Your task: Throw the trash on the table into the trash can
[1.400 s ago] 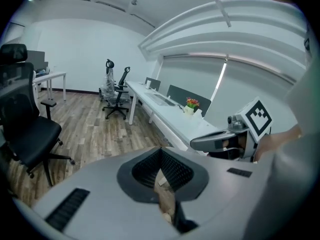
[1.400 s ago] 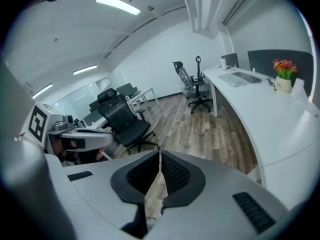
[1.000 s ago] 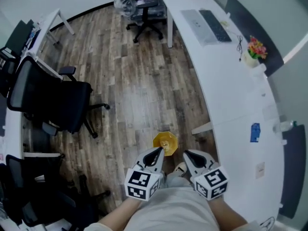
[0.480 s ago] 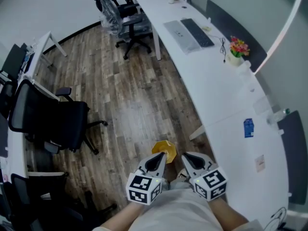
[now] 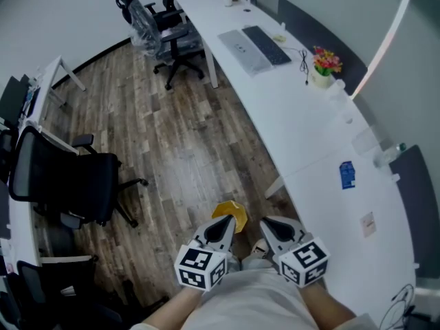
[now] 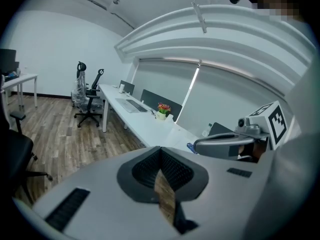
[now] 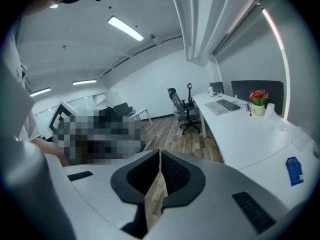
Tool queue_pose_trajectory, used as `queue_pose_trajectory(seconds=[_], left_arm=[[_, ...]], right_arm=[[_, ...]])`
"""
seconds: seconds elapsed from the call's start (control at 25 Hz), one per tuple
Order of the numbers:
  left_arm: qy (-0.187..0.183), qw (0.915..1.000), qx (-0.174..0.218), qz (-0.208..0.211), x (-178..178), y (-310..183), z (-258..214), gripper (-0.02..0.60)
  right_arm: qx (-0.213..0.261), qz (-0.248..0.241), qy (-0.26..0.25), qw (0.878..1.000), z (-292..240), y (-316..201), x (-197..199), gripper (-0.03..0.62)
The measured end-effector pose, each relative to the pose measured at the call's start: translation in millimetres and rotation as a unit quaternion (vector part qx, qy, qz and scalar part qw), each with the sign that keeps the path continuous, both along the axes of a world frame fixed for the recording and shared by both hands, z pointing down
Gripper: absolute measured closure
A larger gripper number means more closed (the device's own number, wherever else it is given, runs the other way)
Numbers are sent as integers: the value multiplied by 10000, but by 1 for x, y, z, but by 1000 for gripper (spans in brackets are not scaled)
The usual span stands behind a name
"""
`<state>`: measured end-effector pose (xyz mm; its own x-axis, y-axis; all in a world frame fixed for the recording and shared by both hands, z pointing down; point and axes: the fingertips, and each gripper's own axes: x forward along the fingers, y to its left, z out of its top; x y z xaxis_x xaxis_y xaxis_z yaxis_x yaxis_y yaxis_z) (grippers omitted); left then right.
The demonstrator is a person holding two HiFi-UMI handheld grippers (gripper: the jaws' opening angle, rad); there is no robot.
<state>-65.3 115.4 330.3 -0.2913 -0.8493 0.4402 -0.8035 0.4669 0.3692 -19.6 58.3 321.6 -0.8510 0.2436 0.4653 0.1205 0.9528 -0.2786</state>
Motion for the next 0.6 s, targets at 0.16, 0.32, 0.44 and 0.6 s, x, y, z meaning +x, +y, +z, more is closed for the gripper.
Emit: queue_pose_trajectory(seconds=[0.16, 0.32, 0.44, 0.6], left_arm=[[-105, 9997, -46, 217, 6, -10, -2, 580], [-215, 9981, -19, 578, 16, -24, -3, 581], [-230, 9961, 65, 845, 24, -37, -4, 581], [-219, 9936, 94, 1102, 34, -55, -2, 581]], right_arm=[[188, 206, -113, 9995, -15, -13, 10, 554], [465, 649, -103, 9968, -23, -46, 33, 554], [638, 1085, -28, 9920, -27, -81, 58, 554], [837, 1713, 17, 9817, -36, -130, 97, 554]])
